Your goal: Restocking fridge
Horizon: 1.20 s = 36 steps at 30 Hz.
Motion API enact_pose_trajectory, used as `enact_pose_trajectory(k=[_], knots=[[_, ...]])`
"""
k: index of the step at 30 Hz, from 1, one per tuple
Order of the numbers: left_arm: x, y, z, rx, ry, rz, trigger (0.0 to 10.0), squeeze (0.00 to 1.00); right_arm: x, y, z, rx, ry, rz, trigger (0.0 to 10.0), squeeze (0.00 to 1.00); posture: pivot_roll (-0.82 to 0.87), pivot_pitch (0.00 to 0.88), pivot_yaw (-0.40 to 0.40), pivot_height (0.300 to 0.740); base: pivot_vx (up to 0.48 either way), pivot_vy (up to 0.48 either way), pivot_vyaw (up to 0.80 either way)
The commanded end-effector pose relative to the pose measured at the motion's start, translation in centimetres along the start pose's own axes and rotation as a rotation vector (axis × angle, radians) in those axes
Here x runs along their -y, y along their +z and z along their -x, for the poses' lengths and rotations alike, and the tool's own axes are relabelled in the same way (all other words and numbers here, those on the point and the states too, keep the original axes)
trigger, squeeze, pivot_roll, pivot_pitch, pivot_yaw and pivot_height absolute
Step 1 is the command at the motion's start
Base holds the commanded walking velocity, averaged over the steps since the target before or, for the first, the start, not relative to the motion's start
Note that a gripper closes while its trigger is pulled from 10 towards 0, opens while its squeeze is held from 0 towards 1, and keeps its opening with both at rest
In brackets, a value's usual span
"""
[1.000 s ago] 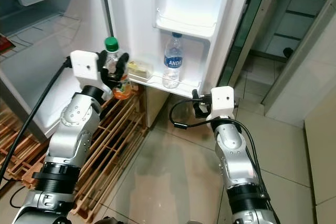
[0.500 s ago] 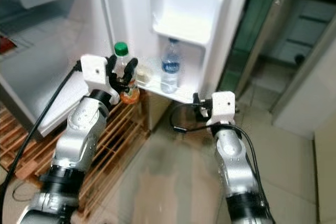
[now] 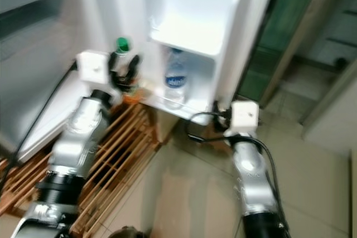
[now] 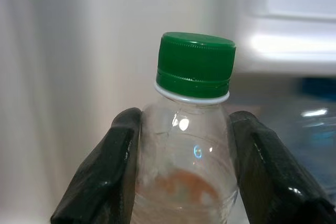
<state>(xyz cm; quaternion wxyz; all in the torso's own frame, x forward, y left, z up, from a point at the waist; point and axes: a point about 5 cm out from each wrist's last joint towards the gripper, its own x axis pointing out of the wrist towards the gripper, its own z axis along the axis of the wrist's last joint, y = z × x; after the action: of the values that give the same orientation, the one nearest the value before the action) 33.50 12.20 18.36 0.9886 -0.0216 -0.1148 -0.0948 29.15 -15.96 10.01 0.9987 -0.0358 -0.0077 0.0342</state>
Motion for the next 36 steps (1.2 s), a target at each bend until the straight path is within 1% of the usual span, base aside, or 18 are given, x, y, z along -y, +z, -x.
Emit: enact_pose_trajectory(k=[1, 3, 4, 6, 7, 8, 10, 11, 12, 14, 18, 22, 23, 26, 27, 29, 33, 36], knots=[[1.2, 1.2, -0.8, 0.061, -0.034, 0.011, 10.0, 0.00, 0.4, -0.1, 0.4, -0.005, -0.011, 0.003, 10.0, 0.11, -0.10, 0.000, 0.041, 0.740, 0.000, 0.000, 0.00], [0.9, 1.0, -1.3, 0.055, 0.007, 0.060, 10.0, 0.00, 0.4, -0.1, 0.5, -0.004, -0.012, 0.004, 10.0, 0.11, -0.11, 0.000, 0.042, 0.740, 0.000, 0.000, 0.00], [0.9, 1.0, -1.3, 0.055, 0.007, 0.060, 10.0, 0.00, 0.4, -0.1, 0.5, -0.004, -0.012, 0.004, 10.0, 0.11, -0.11, 0.000, 0.042, 0.740, 0.000, 0.000, 0.00], [0.8, 0.6, -1.8, 0.030, 0.045, 0.129, 10.0, 0.00, 0.2, 0.0, 0.7, -0.003, -0.011, 0.004, 10.0, 0.11, -0.13, 0.000, 0.041, 0.740, 0.000, 0.000, 0.00], [0.8, 0.1, -2.4, 0.004, 0.091, 0.219, 10.0, 0.00, 0.0, 0.0, 0.9, -0.005, -0.008, 0.003, 10.0, 0.11, -0.14, 0.000, 0.037, 0.740, 0.000, 0.000, 0.00], [0.8, 0.1, -2.4, 0.004, 0.091, 0.219, 10.0, 0.00, 0.0, 0.0, 0.9, -0.005, -0.008, 0.003, 10.0, 0.11, -0.14, 0.000, 0.037, 0.740, 0.000, 0.000, 0.00], [1.0, -0.5, -3.2, -0.021, 0.142, 0.281, 10.0, 0.00, -0.1, -0.1, 1.2, -0.011, -0.001, 0.004, 10.0, 0.11, -0.15, 0.000, 0.035, 0.740, 0.000, 0.000, 0.00], [1.0, -0.5, -3.2, -0.021, 0.142, 0.281, 10.0, 0.00, -0.1, -0.1, 1.2, -0.011, -0.001, 0.004, 10.0, 0.11, -0.15, 0.000, 0.035, 0.740, 0.000, 0.000, 0.00], [1.2, -0.9, -3.9, -0.047, 0.177, 0.307, 10.0, 0.00, -0.2, -0.1, 1.4, -0.015, 0.006, 0.007, 10.0, 0.11, -0.16, 0.000, 0.039, 0.740, 0.000, 0.000, 0.00], [1.2, -0.8, -4.4, -0.053, 0.194, 0.309, 10.0, 0.00, -0.2, -0.1, 1.5, -0.016, 0.006, 0.009, 10.0, 0.11, -0.17, 0.000, 0.041, 0.740, 0.000, 0.000, 0.00], [1.2, -0.5, -4.8, -0.038, 0.170, 0.278, 10.0, 0.00, 0.2, 0.0, 1.6, -0.017, -0.010, 0.012, 10.0, 0.11, -0.17, 0.000, 0.054, 0.740, 0.000, 0.000, 0.00], [2.1, -0.7, -4.5, -0.039, 0.105, 0.254, 10.0, 0.00, 0.4, 0.0, 1.6, -0.018, -0.026, 0.004, 10.0, 0.11, -0.17, 0.000, 0.060, 0.740, 0.000, 0.000, 0.00], [2.7, -0.6, -4.2, -0.024, 0.059, 0.229, 10.0, 0.00, 0.3, 0.0, 1.7, -0.018, -0.028, 0.000, 10.0, 0.11, -0.17, 0.000, 0.061, 0.740, 0.000, 0.000, 0.00], [3.7, -0.2, -3.7, 0.025, -0.022, 0.184, 10.0, 0.00, 0.2, 0.0, 1.8, -0.019, -0.027, -0.003, 10.0, 0.11, -0.16, 0.000, 0.061, 0.740, 0.000, 0.000, 0.00], [3.7, -0.2, -3.7, 0.025, -0.022, 0.184, 10.0, 0.00, 0.2, 0.0, 1.8, -0.019, -0.027, -0.003, 10.0, 0.11, -0.16, 0.000, 0.061, 0.740, 0.000, 0.000, 0.00], [4.7, 0.3, -3.4, 0.062, -0.074, 0.142, 10.0, 0.00, 0.1, 0.0, 1.9, -0.020, -0.025, -0.005, 10.0, 0.11, -0.16, 0.000, 0.059, 0.740, 0.133, -0.199, 0.00], [5.2, 0.6, -3.5, 0.070, -0.093, 0.148, 10.0, 0.00, 0.0, -0.1, 1.8, -0.022, -0.022, -0.006, 10.0, 0.11, -0.15, 0.000, 0.058, 0.740, 0.278, -0.388, 0.00], [5.1, 0.7, -3.6, 0.076, -0.098, 0.151, 10.0, 0.00, -0.1, 0.0, 1.7, -0.020, -0.020, -0.007, 10.0, 0.11, -0.15, 0.000, 0.062, 0.740, 0.306, -0.365, 0.00]])
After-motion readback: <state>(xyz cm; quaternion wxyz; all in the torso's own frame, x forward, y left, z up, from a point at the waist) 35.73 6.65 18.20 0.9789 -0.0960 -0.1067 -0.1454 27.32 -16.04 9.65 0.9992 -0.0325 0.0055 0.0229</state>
